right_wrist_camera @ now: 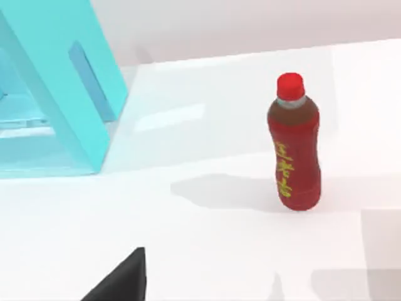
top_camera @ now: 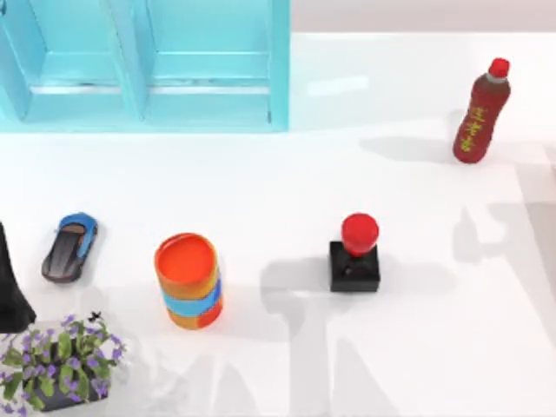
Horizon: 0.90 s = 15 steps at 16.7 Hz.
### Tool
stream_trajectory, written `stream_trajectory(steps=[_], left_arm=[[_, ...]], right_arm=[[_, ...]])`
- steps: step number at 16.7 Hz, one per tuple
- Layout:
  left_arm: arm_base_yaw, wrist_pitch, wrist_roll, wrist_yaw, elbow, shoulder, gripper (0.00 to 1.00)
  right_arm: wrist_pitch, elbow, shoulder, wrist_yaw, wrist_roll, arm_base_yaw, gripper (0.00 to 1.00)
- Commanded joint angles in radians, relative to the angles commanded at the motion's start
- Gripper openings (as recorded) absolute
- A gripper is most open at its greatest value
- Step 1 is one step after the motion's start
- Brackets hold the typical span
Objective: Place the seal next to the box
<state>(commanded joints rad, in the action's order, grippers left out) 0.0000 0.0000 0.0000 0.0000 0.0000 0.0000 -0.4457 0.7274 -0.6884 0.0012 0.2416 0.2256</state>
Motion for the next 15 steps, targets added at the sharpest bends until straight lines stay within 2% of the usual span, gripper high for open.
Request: stream_trajectory(steps=[9,15], left_arm=[[0.0,0.0,0.0,0.0,0.0,0.0,1.0],[0.0,0.0,0.0,0.0,0.0,0.0,1.0]], right_arm=[[-0.567,0.764,-0.84,-0.003,0.246,0.246,1.0],[-0.871,1.141,-1.282,-0.001,0.362,0.361,1.0]])
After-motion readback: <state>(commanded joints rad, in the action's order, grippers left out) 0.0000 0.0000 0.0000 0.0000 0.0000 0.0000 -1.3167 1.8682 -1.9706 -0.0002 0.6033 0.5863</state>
